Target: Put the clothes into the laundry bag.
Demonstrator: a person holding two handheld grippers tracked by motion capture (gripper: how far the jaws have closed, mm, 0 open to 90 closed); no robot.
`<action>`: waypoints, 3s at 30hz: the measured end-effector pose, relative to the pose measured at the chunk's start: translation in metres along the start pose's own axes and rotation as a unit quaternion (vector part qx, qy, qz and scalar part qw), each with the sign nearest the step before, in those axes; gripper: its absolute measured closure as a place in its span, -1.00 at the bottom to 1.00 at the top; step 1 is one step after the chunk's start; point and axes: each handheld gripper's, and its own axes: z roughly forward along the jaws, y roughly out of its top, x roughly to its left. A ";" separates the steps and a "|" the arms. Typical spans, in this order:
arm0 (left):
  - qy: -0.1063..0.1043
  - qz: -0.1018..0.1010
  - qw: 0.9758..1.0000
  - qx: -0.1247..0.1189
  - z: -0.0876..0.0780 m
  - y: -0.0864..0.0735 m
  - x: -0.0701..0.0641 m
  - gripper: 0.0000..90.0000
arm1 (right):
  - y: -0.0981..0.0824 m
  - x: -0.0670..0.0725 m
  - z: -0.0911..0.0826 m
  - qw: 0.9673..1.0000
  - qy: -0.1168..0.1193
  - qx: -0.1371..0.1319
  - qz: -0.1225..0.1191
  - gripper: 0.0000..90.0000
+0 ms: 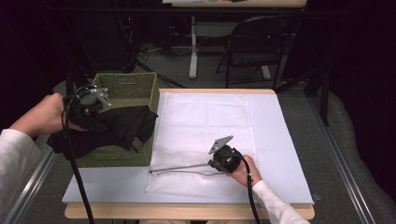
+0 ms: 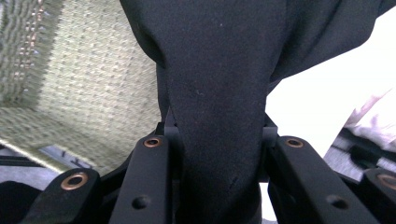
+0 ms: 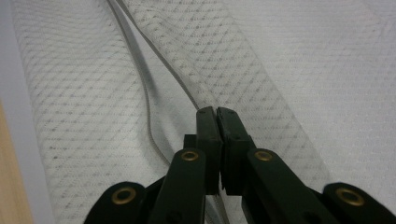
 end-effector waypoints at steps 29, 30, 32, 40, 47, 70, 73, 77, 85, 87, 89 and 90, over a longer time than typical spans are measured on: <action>-0.037 -0.001 0.999 -0.012 0.009 0.031 -0.074 0.54 | 0.001 0.000 -0.003 1.000 -0.007 -0.001 0.007 0.98; -0.039 0.003 0.999 -0.010 0.010 0.032 -0.076 0.54 | 0.001 -0.001 -0.003 1.000 -0.007 -0.003 0.005 0.98; -0.042 0.000 0.999 -0.013 0.012 0.032 -0.081 0.54 | 0.002 -0.001 -0.004 1.000 -0.008 -0.005 0.007 0.98; -0.067 0.000 0.998 -0.015 0.022 0.039 -0.094 0.54 | 0.003 -0.001 -0.006 1.000 -0.012 -0.010 0.008 0.98; -0.084 -0.006 0.996 -0.026 0.032 0.045 -0.104 0.53 | 0.004 0.001 -0.010 1.000 -0.017 -0.015 0.019 0.98; -0.124 0.029 0.992 -0.025 0.072 0.063 -0.125 0.53 | 0.011 -0.002 -0.022 0.998 -0.036 -0.043 0.028 0.98; -0.128 0.035 0.991 -0.027 0.077 0.067 -0.127 0.53 | 0.012 -0.001 -0.024 0.998 -0.037 -0.045 0.032 0.98; -0.135 0.033 0.990 -0.023 0.087 0.072 -0.129 0.53 | 0.013 -0.001 -0.028 0.997 -0.042 -0.056 0.037 0.98; -0.123 -0.001 0.992 -0.021 0.106 0.081 -0.128 0.53 | 0.018 0.003 -0.042 0.995 -0.044 -0.084 0.034 0.98; -0.116 -0.015 0.993 -0.034 0.106 0.084 -0.127 0.53 | 0.020 0.004 -0.045 0.995 -0.043 -0.088 0.036 0.98; -0.112 -0.030 0.992 -0.045 0.107 0.088 -0.126 0.53 | 0.021 0.006 -0.048 0.994 -0.043 -0.095 0.034 0.98; -0.111 -0.036 0.992 -0.046 0.109 0.089 -0.125 0.53 | 0.022 0.006 -0.049 0.994 -0.044 -0.097 0.033 0.98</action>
